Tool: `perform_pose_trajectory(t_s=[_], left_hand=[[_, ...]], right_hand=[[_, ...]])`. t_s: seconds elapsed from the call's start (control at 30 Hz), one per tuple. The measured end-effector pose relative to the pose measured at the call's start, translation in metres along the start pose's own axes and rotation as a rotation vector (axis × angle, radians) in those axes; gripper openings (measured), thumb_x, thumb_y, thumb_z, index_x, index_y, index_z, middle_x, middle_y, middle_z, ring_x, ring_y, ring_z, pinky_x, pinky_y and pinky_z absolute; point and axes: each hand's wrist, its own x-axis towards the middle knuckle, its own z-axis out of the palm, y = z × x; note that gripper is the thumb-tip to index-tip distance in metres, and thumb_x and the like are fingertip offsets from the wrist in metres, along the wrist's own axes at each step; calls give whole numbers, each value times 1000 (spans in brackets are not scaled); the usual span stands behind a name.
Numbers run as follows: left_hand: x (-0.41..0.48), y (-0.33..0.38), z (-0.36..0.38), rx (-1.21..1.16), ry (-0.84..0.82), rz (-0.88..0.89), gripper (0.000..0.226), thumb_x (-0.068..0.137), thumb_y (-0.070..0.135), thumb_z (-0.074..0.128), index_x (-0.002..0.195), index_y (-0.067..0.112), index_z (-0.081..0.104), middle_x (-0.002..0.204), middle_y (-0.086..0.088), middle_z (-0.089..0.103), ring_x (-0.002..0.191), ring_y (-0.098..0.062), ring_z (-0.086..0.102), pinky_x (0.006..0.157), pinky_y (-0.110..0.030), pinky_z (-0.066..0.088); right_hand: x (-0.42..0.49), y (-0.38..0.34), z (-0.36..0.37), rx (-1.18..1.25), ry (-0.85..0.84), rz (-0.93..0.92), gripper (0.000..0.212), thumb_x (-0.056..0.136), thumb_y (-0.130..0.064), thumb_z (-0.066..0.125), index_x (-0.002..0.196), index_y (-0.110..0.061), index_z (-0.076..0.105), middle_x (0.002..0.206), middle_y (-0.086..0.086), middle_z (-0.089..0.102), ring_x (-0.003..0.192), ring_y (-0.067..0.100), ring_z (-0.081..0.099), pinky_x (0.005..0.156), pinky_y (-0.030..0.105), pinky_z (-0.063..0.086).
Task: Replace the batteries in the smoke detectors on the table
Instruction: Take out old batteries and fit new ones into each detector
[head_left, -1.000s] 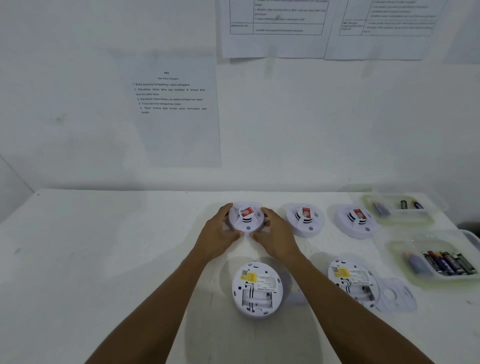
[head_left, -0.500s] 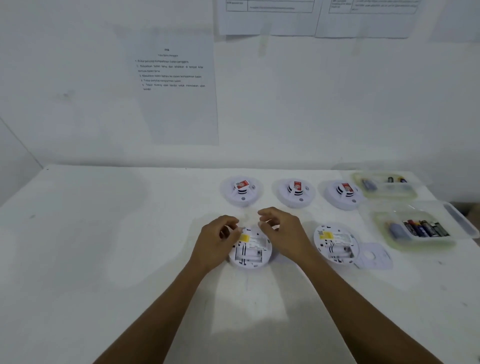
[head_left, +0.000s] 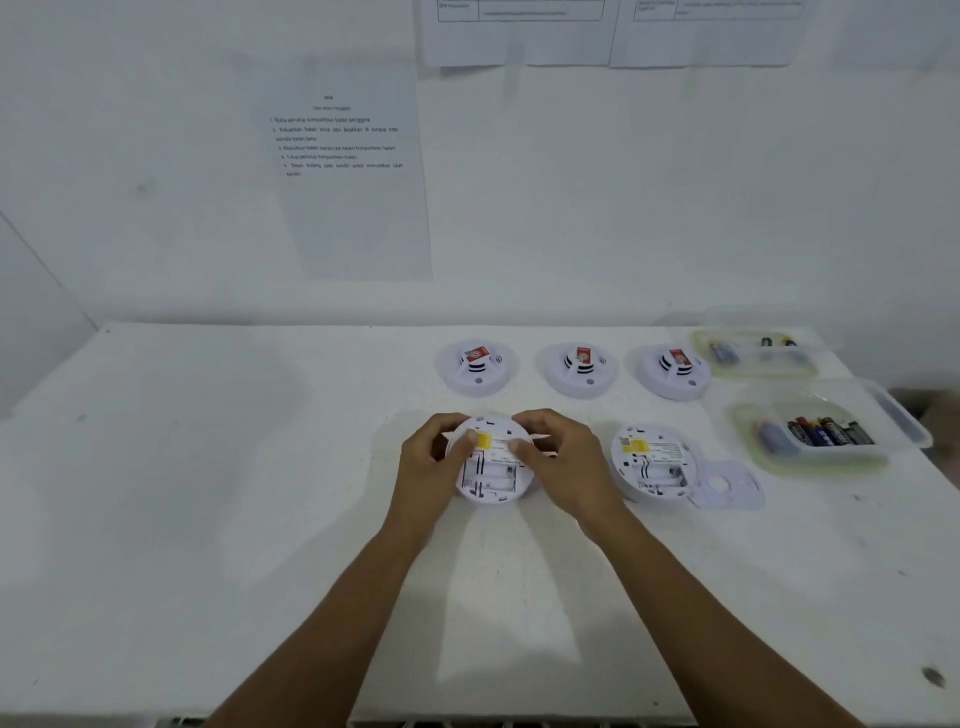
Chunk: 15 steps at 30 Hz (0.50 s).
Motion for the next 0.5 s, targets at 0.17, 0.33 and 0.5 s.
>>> perform_pose_trajectory(t_s=[0.17, 0.33, 0.5], left_hand=[[3, 23, 22, -730, -135, -315, 48, 95, 41, 51, 127, 6, 59, 123, -20, 65, 108, -35, 64, 90, -47, 55], [12, 35, 46, -910, -246, -481, 52, 100, 43, 42, 133, 6, 57, 124, -19, 63, 107, -32, 63, 93, -44, 51], [25, 42, 74, -991, -357, -560, 51, 99, 41, 44, 135, 6, 55, 132, -19, 57, 114, -33, 57, 104, -47, 44]], right_hand=[[2, -13, -9, 165, 60, -2, 20, 87, -17, 69, 107, -20, 68, 101, -8, 73, 91, 12, 68, 80, 34, 58], [10, -20, -28, -65, 185, -171, 19, 87, -19, 69, 106, -22, 70, 94, -18, 66, 89, 0, 61, 77, 16, 48], [29, -15, -64, -359, 241, -289, 27, 80, -28, 77, 106, -21, 74, 103, -8, 66, 103, 16, 47, 88, 31, 41]])
